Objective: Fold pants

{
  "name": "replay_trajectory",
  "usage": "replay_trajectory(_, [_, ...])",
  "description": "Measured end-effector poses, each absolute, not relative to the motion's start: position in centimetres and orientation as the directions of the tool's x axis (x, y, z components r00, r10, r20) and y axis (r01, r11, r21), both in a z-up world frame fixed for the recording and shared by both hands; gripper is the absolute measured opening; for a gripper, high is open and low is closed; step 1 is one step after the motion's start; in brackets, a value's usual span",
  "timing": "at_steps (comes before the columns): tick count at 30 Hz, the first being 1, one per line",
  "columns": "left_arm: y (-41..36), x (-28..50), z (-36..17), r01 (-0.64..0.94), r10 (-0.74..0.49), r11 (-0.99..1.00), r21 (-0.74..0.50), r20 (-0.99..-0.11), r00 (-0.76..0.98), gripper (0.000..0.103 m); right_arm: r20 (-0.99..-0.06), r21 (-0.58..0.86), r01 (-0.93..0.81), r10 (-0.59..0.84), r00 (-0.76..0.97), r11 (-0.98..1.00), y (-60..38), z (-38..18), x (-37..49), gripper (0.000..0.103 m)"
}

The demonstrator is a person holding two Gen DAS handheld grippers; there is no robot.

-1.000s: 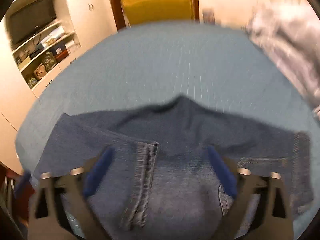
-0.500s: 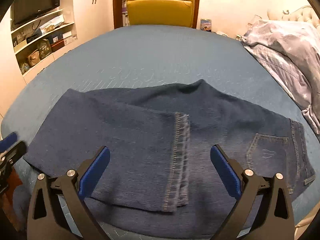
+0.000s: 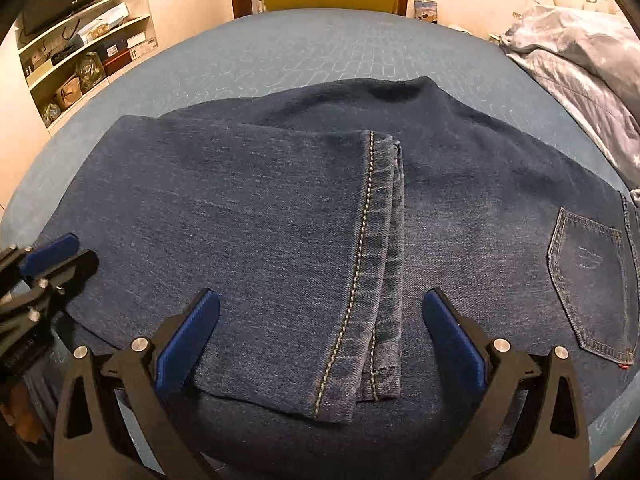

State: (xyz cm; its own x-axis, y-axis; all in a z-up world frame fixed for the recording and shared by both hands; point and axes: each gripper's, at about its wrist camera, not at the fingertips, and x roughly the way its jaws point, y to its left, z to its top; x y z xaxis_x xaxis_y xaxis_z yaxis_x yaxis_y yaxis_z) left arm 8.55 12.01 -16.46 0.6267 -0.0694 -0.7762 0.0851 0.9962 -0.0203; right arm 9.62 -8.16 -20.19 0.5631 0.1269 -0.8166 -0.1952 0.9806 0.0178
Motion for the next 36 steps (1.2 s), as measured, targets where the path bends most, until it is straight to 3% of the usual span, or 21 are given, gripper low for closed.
replay_trajectory(5, [10.9,13.0,-12.7,0.141,-0.06,0.989,0.046,-0.75,0.659,0.038,-0.817,0.018,-0.207,0.134,0.561,0.978,-8.1,-20.2,9.4,0.099])
replay_trajectory(11, [15.4,21.6,-16.8,0.046,-0.059,0.998,-0.041,-0.867,0.495,0.038,-0.824,0.019,-0.214,0.136,0.55,0.977,-8.2,-20.1,9.6,0.099])
replay_trajectory(17, [15.1,21.0,-15.6,0.033,-0.071,0.997,-0.063,-0.845,0.53,0.035,-0.827,0.016,-0.215,0.134,0.546,0.976,-8.3,-20.2,9.7,0.099])
replay_trajectory(19, [14.3,20.5,-14.0,0.07,-0.087,0.996,-0.056,-0.798,0.597,0.041,-0.827,0.016,-0.213,0.133,0.546,0.977,-8.3,-20.2,9.7,0.099])
replay_trajectory(21, [14.6,21.6,-15.1,0.011,0.001,1.0,0.009,-0.842,0.54,0.042,-0.829,0.012,-0.211,0.127,0.544,0.977,-8.2,-20.2,9.7,0.099])
replay_trajectory(23, [16.1,22.4,-16.6,-0.024,-0.036,0.998,-0.055,-0.873,0.486,0.041,-0.832,0.012,-0.212,0.128,0.539,0.977,-8.2,-20.1,9.8,0.099])
replay_trajectory(27, [15.8,21.7,-15.7,0.013,-0.023,1.0,-0.019,-0.866,0.499,0.041,-0.836,0.009,-0.208,0.121,0.536,0.978,-8.0,-20.1,9.9,0.099])
replay_trajectory(29, [16.7,20.3,-14.3,-0.018,-0.058,0.997,-0.08,-0.843,0.535,0.045,-0.843,-0.005,-0.209,0.108,0.526,0.978,-7.9,-19.6,10.1,0.098])
replay_trajectory(31, [17.6,18.6,-13.3,-0.037,-0.071,0.993,-0.113,-0.816,0.573,0.063,-0.853,-0.023,-0.201,0.086,0.515,0.979,-7.7,-18.4,10.4,0.097])
replay_trajectory(36, [19.3,14.0,-13.7,-0.071,-0.066,0.989,-0.131,-0.814,0.577,0.063,-0.786,-0.015,-0.198,0.11,0.608,0.98,-7.7,-13.4,11.1,0.097])
